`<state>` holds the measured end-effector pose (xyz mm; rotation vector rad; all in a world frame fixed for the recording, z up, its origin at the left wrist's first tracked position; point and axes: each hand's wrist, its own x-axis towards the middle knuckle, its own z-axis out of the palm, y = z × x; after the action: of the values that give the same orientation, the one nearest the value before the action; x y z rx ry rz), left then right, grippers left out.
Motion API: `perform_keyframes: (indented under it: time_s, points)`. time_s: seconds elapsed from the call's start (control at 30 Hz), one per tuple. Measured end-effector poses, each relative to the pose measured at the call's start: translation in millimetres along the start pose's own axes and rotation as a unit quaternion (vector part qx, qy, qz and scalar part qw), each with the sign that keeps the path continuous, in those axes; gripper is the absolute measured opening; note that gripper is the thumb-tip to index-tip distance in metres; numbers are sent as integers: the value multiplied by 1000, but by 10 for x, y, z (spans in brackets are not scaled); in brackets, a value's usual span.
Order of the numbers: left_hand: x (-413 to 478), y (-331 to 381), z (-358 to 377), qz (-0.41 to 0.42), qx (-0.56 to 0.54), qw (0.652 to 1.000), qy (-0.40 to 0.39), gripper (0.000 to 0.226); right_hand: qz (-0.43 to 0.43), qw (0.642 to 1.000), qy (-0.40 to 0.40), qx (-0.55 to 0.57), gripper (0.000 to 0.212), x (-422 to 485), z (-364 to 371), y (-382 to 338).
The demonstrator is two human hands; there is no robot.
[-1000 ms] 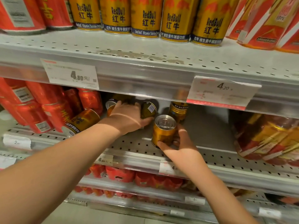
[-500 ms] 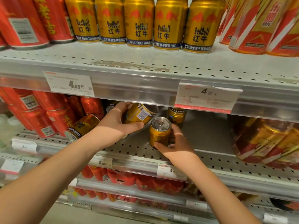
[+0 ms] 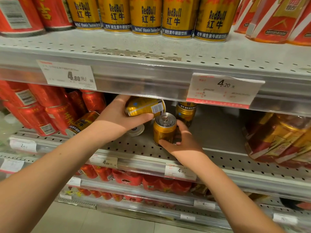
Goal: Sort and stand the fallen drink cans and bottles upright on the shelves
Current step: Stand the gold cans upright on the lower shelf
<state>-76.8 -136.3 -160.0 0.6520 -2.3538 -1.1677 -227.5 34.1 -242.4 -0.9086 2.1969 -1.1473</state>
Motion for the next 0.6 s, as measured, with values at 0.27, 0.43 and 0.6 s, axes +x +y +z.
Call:
perform_keyframes:
  time_s: [0.27, 0.43, 0.6]
  points:
    - [88, 105, -7, -13, -35, 996, 87, 43, -9, 1000, 5, -3, 97, 48, 59, -22]
    - [139, 170, 13, -12, -20, 1000, 4, 27, -22, 1000, 7, 0, 92, 73, 137, -76]
    - [157, 185, 49, -19, 1, 999, -32, 42, -31, 999, 6, -5, 88, 86, 175, -116]
